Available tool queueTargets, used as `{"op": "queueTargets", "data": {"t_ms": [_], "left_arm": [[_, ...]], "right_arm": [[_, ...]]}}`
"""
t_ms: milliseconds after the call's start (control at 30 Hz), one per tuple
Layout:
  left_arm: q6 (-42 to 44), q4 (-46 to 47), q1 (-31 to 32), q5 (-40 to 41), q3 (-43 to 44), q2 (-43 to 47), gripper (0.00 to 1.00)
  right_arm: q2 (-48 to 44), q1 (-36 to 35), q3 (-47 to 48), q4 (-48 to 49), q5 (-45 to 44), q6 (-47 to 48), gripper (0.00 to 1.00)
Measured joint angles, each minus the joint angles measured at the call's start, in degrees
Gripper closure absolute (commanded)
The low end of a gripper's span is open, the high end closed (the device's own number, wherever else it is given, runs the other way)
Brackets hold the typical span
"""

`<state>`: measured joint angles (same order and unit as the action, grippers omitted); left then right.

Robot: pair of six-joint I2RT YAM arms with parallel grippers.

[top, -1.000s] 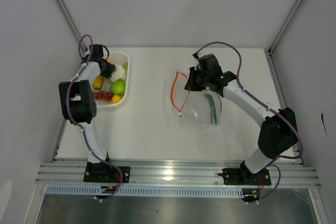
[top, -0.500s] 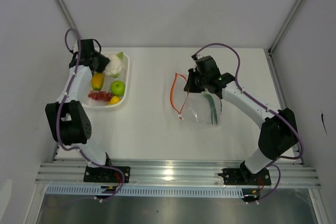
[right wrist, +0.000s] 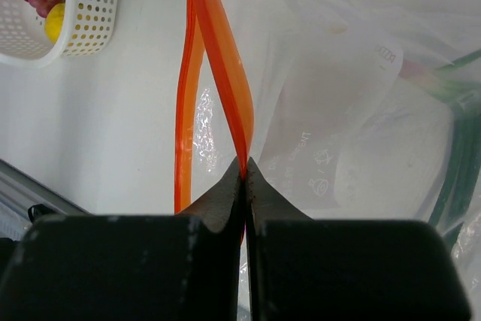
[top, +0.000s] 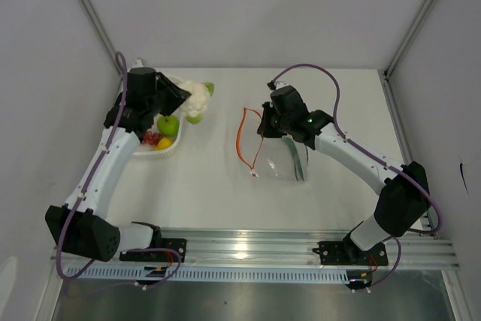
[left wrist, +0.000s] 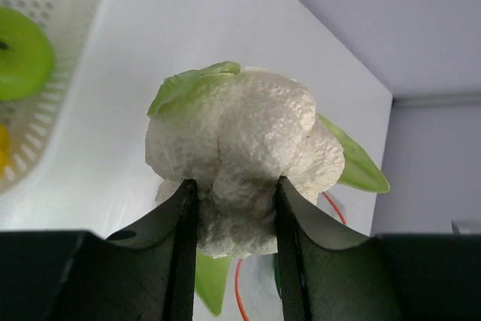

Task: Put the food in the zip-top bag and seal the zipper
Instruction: Pick up the fake vegetable from the bin, then place the fake vegetable in the zipper food storage bag.

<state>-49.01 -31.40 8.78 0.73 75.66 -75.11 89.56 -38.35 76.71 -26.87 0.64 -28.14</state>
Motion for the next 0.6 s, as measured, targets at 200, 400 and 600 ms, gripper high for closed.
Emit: {"op": "queueTargets", "data": {"t_ms": [200,400,600], "left_arm": [[-0.17,-0.74,10.1,-0.83,-6.21,7.32,0.95],[0.22,-2.69,16.96,0.57,-10.01,9.2,0.95],[1.09,-5.14,22.43,2.82,-11.78,9.66,0.96]], "right_arm": [[-1.92,-2.08,-0.09,-0.74,-2.86,-1.95,1.0],[-3.32,-2.47,-3.39,-0.17,-5.27,-3.39,1.0],[-3.5,-4.96,-4.57,-0.13,-7.5,-3.58,1.0]]}}
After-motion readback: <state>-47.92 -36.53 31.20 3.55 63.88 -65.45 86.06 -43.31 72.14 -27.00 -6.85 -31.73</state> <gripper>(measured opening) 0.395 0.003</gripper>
